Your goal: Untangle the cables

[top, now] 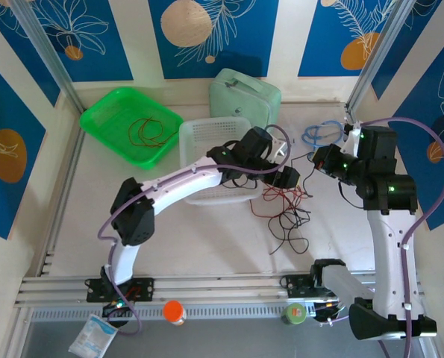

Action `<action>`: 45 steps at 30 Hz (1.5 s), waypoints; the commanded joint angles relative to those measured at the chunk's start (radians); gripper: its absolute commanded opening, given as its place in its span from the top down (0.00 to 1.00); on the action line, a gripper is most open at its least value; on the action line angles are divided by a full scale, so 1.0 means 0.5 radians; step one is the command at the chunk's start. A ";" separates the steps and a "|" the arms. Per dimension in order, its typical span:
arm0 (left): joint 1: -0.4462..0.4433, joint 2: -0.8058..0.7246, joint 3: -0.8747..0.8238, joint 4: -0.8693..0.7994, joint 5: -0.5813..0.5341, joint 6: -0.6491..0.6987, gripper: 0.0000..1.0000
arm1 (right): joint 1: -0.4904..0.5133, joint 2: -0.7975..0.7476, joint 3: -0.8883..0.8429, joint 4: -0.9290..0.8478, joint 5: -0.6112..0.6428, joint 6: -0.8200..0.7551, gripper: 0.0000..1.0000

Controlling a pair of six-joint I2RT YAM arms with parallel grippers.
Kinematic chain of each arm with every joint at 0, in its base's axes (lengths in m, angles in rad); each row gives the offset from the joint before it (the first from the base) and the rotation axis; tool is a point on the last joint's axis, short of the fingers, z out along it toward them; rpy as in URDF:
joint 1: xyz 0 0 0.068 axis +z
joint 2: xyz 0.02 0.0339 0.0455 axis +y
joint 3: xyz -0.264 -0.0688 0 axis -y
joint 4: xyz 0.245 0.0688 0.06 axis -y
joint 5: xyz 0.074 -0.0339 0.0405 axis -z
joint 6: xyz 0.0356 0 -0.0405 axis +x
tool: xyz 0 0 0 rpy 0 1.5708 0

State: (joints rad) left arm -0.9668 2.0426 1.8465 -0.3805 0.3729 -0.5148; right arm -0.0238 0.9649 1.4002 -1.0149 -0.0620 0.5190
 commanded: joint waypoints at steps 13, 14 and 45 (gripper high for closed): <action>-0.161 0.349 0.232 0.379 -0.237 0.126 0.17 | -0.144 -0.028 0.476 -0.123 -0.254 -0.031 1.00; -0.172 0.373 0.255 0.353 -0.255 0.130 0.17 | -0.153 -0.020 0.524 -0.138 -0.252 -0.037 1.00; -0.205 0.745 0.467 0.139 -0.429 -0.023 0.71 | -0.247 0.371 1.826 -0.326 0.135 -0.154 1.00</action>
State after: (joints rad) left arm -1.0626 2.4065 2.0243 -0.2771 0.1699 -0.5381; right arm -0.1429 1.1530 2.2993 -1.1687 -0.0467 0.4671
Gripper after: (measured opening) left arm 0.268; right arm 0.050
